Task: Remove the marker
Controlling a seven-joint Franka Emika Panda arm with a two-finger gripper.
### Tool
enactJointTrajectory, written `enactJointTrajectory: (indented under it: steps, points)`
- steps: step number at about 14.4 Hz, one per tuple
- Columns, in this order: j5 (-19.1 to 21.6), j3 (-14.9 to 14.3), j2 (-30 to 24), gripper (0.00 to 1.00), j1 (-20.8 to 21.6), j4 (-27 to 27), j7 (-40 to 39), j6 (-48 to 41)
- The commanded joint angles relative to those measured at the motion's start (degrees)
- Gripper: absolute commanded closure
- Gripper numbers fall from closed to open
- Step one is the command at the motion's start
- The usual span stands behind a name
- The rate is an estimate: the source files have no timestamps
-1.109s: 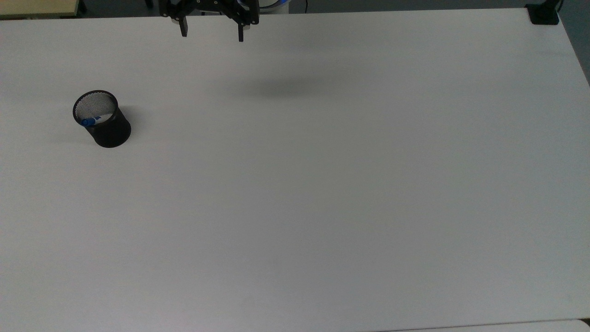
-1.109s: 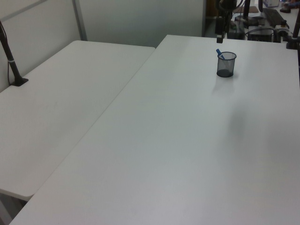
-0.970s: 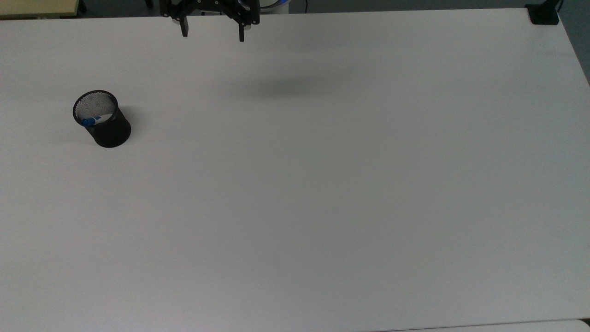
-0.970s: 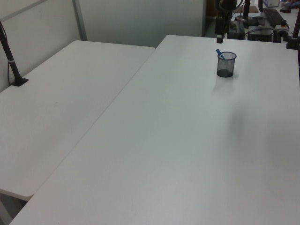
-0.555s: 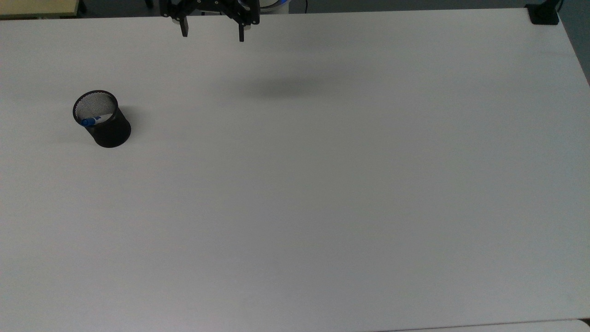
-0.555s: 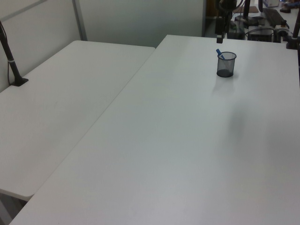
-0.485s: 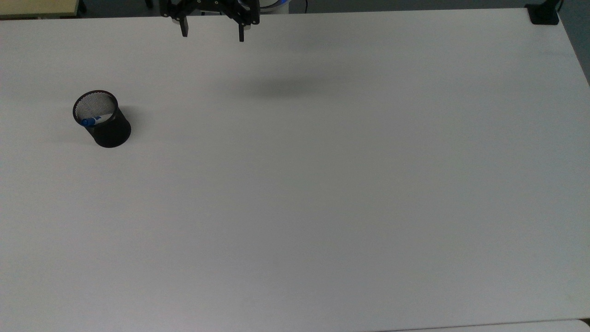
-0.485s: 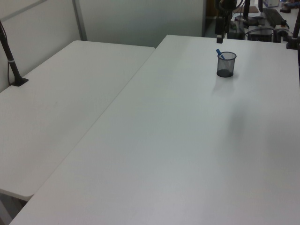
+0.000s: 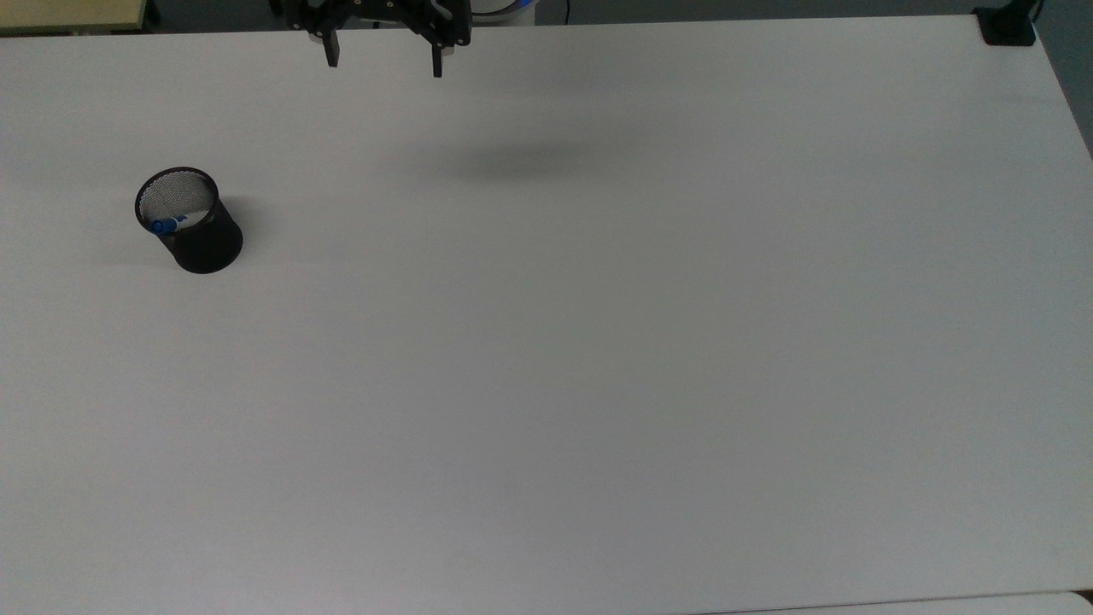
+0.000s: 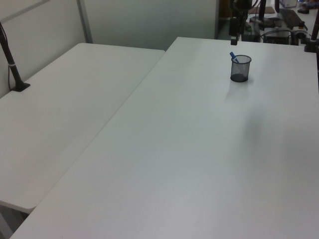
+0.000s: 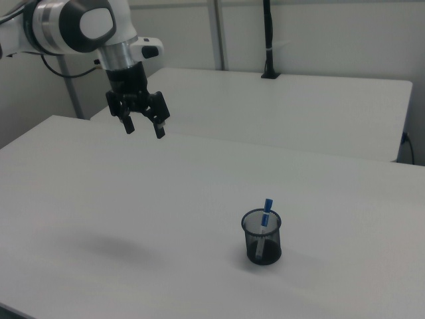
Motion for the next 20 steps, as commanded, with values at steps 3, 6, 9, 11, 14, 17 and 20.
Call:
enactJointTrajectory:
  steps: [3, 6, 9, 11, 14, 17, 20]
  points:
    - [0.8, -0.4, 1.3, 0.0, -5.5, -0.6, -11.5, 2.5]
    - [0.8, -0.4, 4.0, 0.0, -9.7, -0.6, -17.9, 6.3]
    - [0.9, -0.4, 7.5, 0.0, -13.8, -0.6, -21.1, 11.4]
    - [1.0, -0.4, 10.6, 0.0, -17.2, -0.6, -21.2, 17.6]
    - [1.0, -0.4, 14.7, 0.0, -19.8, -0.6, -21.2, 23.4]
    - [0.9, -0.4, 17.2, 0.07, -21.1, -0.7, -21.2, 27.0]
    - [0.9, -0.4, 19.7, 0.31, -21.7, -0.7, -21.2, 30.8]
